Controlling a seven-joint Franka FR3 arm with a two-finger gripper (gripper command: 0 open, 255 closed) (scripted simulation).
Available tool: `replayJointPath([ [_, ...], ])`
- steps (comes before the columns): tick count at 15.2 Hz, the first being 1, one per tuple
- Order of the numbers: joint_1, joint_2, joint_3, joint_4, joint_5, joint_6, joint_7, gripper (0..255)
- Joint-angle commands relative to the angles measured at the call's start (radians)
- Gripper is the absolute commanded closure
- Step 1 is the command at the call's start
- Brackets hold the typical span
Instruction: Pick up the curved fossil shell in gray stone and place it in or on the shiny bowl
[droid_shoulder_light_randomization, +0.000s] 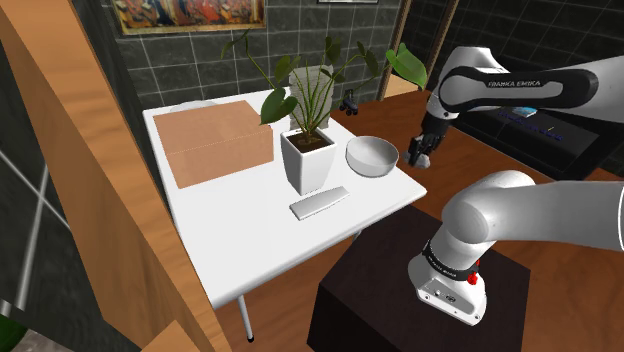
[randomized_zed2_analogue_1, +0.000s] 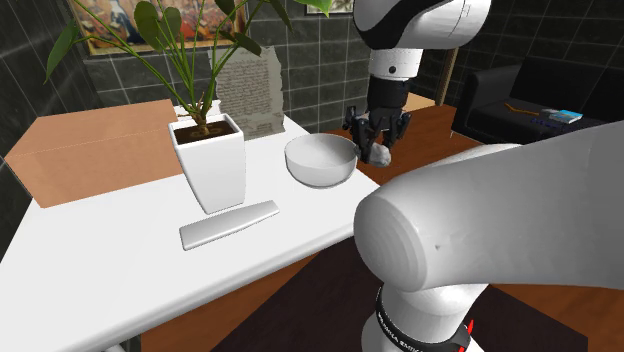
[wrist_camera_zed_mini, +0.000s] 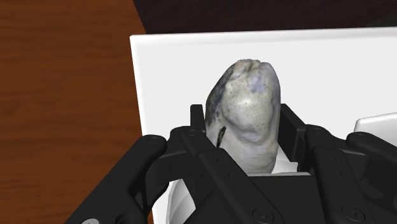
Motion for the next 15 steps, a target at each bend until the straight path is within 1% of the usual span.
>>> replayJointPath([
  [1,0.002,-0.012,0.010,0.021,0.009,-0.033,0.000,255],
  [6,0.011,-0.030,0.034,0.078,0.031,-0.107,0.002,255],
  [7,0.011,-0.031,0.036,0.081,0.033,-0.111,0.002,255],
  [11,0.099,0.146,0.041,0.168,0.082,-0.016,0.044,255],
  [15,0.176,0.319,0.038,0.272,0.137,0.054,0.065,255],
])
